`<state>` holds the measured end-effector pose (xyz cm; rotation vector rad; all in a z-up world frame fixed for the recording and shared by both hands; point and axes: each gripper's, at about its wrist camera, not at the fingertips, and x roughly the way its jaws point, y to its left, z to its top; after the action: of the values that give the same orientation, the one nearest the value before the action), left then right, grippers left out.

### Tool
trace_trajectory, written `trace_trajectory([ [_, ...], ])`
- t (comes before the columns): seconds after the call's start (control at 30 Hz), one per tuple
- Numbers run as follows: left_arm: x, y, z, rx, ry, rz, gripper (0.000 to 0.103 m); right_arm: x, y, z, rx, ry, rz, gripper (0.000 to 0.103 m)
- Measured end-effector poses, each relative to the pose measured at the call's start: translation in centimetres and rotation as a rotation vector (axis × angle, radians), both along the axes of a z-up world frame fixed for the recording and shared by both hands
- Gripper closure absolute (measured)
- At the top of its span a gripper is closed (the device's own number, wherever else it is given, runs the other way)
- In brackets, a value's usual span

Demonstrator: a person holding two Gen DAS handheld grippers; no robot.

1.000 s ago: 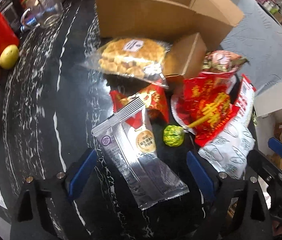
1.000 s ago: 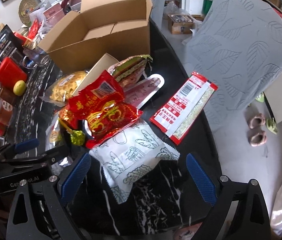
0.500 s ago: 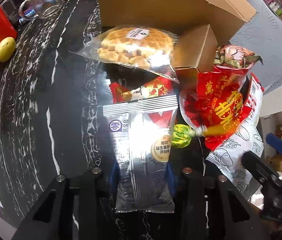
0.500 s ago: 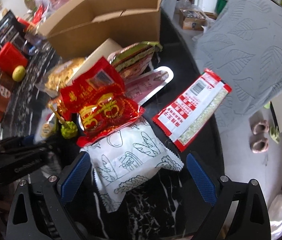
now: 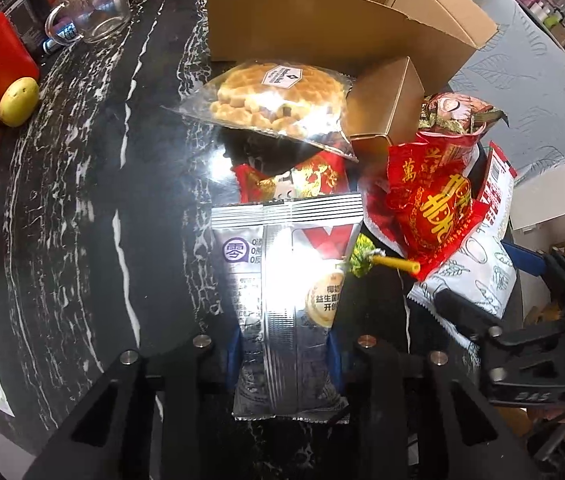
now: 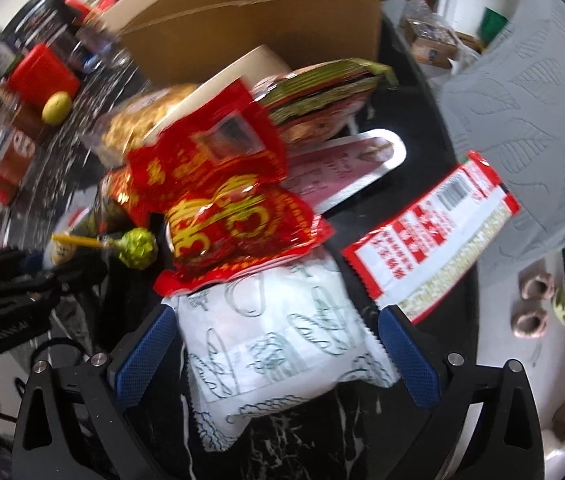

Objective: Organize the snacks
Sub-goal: 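Close the left tool on the silver bag while the right tool grips the white bag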

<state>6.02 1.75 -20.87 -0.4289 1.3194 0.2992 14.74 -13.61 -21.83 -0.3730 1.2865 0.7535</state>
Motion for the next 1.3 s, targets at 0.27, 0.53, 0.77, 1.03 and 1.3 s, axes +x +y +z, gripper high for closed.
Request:
trace_trajectory([
  [0.27,-2.8,0.4,0.8,0.014,0.006,0.01,0.07,-1.4,1.2,-1.4,-0.095,-0.063,0.085,0.0],
  [0.53,-5.9,0.4,2.4,0.026,-0.011,0.01,0.07,-2.7,1.4,-1.7,-0.106,-0.098,0.1,0.007],
  [0.77,-7.3,0.3,4.4,0.039,-0.013,-0.001,0.071,-3.4,0.9,-0.9,-0.07,-0.054,0.065,0.032],
  [1.03,-6.6,-0.8,7.2,0.065,-0.055,-0.046,0.07,-5.8,-1.3,0.5,-0.033,0.025,-0.018,0.034],
  [1.3,-4.2,-1.4,9.4,0.084,-0.105,-0.108,0.071,-7.5,-3.1,3.2,0.007,0.067,-0.083,0.034],
])
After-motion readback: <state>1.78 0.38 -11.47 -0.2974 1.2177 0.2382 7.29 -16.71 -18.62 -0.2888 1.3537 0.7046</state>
